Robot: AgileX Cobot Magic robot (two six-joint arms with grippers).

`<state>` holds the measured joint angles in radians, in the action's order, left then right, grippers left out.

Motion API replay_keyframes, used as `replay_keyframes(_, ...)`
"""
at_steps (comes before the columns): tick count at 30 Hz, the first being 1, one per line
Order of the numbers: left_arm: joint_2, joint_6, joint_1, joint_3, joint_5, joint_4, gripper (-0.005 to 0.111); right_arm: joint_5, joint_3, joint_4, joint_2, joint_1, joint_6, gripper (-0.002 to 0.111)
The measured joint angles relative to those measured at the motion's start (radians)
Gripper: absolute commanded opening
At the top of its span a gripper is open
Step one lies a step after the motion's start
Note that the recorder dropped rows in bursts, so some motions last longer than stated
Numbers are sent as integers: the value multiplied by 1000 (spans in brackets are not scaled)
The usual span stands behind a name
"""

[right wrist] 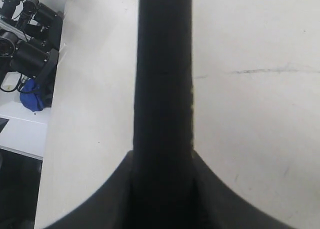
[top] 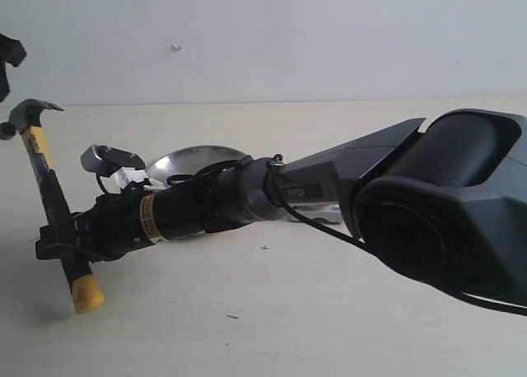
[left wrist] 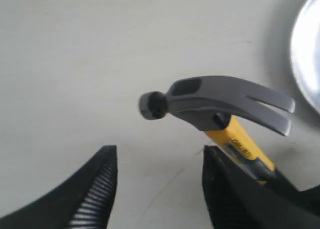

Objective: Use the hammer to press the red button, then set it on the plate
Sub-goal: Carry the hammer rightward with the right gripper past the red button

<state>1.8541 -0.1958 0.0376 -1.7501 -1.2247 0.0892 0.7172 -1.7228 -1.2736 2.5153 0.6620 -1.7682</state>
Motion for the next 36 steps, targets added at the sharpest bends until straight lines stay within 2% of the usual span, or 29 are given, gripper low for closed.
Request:
replay_keyframes(4, -46, 9, -45, 0, 0, 57, 44, -12, 0, -49, -12, 0, -20, 0)
replay_keyframes(11, -94, 44, -157, -1, 0, 67, 12, -72, 3, -203, -77, 2, -102, 0)
replay_keyframes(14, -110, 57, -183, 13, 0, 71, 0, -87, 3, -246, -113, 2, -136, 0)
replay_keyframes(18, -129, 64, -187, 52, 0, 31, 0, -93, 3, -296, -157, 2, -183, 0)
replay_keyframes(23, -169, 64, -189, 146, 17, -5, 0, -138, 11, -461, -234, 2, -319, 0)
replay_keyframes(33, -346, 80, -268, 337, 261, -151, 0, -323, 237, -492, -464, 1, -351, 0)
replay_keyframes(36, -472, 22, -275, 498, 395, -313, 0, -376, 368, -492, -597, 1, -322, 0)
